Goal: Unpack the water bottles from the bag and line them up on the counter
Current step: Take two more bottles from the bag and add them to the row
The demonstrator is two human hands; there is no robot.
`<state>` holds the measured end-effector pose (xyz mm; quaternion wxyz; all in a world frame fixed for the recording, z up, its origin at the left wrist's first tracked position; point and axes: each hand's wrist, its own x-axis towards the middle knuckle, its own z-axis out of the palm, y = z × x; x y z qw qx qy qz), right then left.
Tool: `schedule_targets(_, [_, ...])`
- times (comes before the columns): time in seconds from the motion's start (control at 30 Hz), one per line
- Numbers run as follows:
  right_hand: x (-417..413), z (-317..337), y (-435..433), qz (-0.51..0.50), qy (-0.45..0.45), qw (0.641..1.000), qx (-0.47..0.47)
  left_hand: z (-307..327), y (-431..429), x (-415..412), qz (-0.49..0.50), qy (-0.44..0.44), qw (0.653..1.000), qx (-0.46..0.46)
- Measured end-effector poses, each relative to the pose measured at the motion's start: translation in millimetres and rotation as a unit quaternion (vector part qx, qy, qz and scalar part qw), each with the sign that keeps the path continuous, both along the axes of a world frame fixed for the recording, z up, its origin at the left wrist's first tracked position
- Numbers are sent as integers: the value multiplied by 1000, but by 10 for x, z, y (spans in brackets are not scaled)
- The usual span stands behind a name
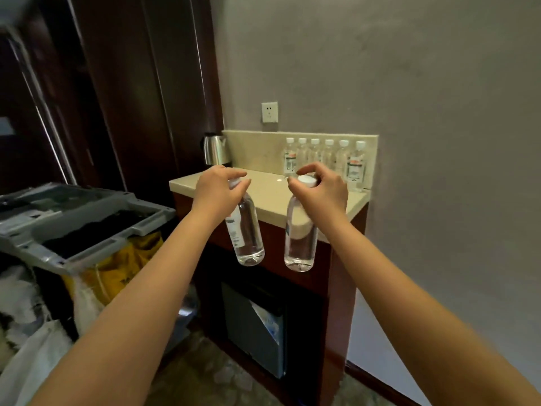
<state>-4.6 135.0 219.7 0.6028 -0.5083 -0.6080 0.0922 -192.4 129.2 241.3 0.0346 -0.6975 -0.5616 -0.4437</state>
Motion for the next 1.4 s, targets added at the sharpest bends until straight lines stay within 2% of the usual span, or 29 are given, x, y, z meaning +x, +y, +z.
schedule_targets(0.23, [-555,173,1440,-70,15,997,37,226,1570,-533,-53,7,998,43])
schedule_targets(0.47, [-954,265,2668,-112,10,993,25,334,2973,-860,-109,2,993,51])
schedule_targets(0.77, [-1067,225,4107,-121,1,993,2,231,4570,-805,-128,11,991,31])
schedule_targets(1.07, [-969,124,5449,-150,0,988,-35,138,5917,-595,-133,62,989,-15])
schedule_targets(1.2, [-950,-31,5850,-178,-35,981,-63,3,6296,-530,-161,30,984,-64])
schedule_targets(1.3, [-931,-73,6034,-201,-26,976,-76,-63,6500,-488,-188,-49,976,-95])
schedule_targets(1.4, [-922,-188,6148,-214,-73,969,-94,-239,6695,-500,-204,-81,965,-144])
